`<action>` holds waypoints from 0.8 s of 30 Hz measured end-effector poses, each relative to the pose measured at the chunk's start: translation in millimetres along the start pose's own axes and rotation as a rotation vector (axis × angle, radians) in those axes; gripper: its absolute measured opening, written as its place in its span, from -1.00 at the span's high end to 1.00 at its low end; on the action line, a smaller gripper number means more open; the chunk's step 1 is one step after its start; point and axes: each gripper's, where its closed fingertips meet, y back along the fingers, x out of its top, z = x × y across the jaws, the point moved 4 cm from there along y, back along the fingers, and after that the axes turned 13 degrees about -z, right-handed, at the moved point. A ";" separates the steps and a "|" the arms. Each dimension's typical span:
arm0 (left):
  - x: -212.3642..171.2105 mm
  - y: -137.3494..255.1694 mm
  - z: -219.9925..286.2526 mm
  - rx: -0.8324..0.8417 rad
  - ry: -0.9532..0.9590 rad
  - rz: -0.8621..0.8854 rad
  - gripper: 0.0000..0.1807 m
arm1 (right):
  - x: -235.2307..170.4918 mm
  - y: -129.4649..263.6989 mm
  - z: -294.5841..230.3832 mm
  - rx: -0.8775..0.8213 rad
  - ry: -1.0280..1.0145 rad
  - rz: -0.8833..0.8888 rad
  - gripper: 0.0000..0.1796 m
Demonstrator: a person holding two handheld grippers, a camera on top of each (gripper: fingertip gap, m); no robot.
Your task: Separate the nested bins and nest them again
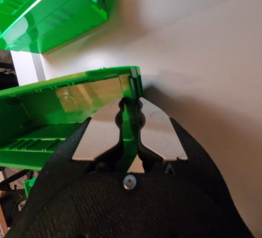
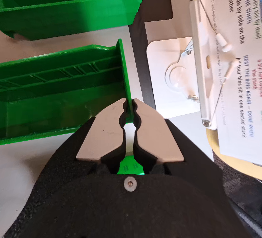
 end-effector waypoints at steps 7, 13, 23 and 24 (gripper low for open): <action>0.5 17.9 -6.8 0.034 0.024 0.021 0.82 | 0.4 31.3 -1.0 -0.004 -0.046 0.208 0.95; -9.1 14.6 -3.8 0.022 0.020 -0.012 0.82 | 0.0 21.0 -1.6 -0.010 -0.055 0.232 0.96; -24.1 7.1 1.1 -0.012 0.042 -0.034 0.83 | -6.0 -8.1 -0.2 -0.050 -0.050 0.174 0.94; -25.0 7.1 1.6 -0.009 0.040 -0.037 0.83 | -8.1 -11.3 0.1 -0.052 -0.050 0.151 0.93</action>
